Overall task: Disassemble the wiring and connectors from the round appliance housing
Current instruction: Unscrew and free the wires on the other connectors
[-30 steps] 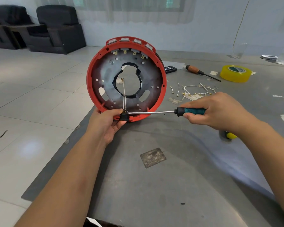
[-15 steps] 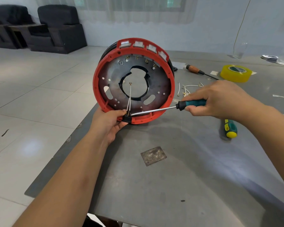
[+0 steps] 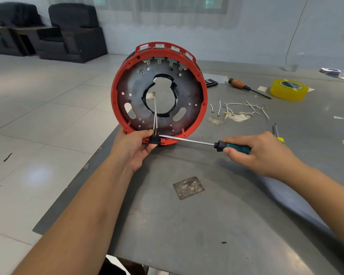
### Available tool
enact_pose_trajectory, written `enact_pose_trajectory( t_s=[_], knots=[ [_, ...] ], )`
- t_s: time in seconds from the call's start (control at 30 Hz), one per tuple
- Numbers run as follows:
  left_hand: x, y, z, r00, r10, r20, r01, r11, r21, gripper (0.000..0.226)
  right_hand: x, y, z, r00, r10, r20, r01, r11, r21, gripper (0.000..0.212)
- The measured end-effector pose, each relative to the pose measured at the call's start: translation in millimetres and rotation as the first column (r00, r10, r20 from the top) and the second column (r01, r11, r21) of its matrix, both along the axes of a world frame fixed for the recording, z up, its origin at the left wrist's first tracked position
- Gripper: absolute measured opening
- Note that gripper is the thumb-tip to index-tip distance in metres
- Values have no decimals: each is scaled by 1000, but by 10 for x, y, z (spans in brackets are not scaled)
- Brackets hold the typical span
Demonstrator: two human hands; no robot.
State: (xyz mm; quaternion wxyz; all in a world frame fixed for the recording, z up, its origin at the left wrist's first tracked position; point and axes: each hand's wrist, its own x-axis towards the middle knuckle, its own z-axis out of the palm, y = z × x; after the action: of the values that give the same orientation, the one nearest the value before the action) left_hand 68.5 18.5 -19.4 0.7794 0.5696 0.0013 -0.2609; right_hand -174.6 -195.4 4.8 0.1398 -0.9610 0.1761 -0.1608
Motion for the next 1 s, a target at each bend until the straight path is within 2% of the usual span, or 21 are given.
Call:
enact_pose_trajectory(
  t_s=[0.23, 0.4, 0.47, 0.63, 0.8, 0.87, 1.0],
  knots=[
    [12, -4, -2, 997, 13, -72, -16, 999, -34, 41, -4, 57, -139, 999, -35, -6, 35, 994, 107, 48],
    [10, 24, -2, 996, -7, -93, 1, 998, -61, 44, -50, 142, -199, 1000, -4, 18, 0, 978, 209, 56],
    [9, 21, 4, 997, -10, -81, 6, 998, -55, 43, -66, 140, -146, 1000, -12, -2, 12, 986, 168, 56],
    [9, 17, -6, 998, -17, -59, 14, 999, -52, 36, -52, 43, 151, 999, -28, 26, 30, 997, -68, 37],
    [5, -6, -18, 999, -21, -38, 20, 999, -41, 36, 27, -34, 387, 997, 64, 46, -47, 954, -295, 34],
    [13, -4, -14, 999, -17, -44, 15, 999, -37, 37, 55, -58, 402, 997, 77, 29, -65, 954, -292, 34],
    [17, 18, 8, 997, -28, -68, 26, 999, -34, 41, 75, -58, 244, 999, 33, 34, -30, 996, -86, 38]
  ],
)
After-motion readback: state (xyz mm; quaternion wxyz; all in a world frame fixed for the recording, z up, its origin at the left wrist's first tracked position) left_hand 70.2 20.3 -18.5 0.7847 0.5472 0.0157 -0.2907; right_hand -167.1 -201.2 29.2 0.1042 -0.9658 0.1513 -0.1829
